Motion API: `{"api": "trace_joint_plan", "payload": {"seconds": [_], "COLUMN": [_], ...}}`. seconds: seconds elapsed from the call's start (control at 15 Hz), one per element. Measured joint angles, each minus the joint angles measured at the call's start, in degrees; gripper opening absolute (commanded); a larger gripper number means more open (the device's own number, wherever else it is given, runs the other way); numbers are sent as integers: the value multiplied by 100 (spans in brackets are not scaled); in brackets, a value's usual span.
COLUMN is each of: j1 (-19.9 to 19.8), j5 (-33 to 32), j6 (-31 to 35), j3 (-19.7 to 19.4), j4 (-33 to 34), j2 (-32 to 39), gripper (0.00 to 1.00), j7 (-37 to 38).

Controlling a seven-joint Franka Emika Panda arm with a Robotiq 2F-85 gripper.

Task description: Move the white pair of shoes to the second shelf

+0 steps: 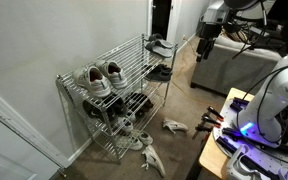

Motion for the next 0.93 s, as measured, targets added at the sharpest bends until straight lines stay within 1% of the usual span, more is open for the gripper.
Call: {"api": "trace_joint_plan", "payload": {"seconds": [0.13,0.27,0.4,0.6,0.73,0.93], "j1": [23,122,245,282,279,296], "j5": [0,3,3,-91,-430,-1033], "j6": [165,481,872,1515,1805,1834], "j3": [243,589,919,1325,1524,1675], "j4": [83,233,439,819,1102,1631], "j2": [101,355,741,1450,1963,2738], "gripper": [100,100,100,100,100,100], "j7": [100,354,704,1439,1958,2440]}}
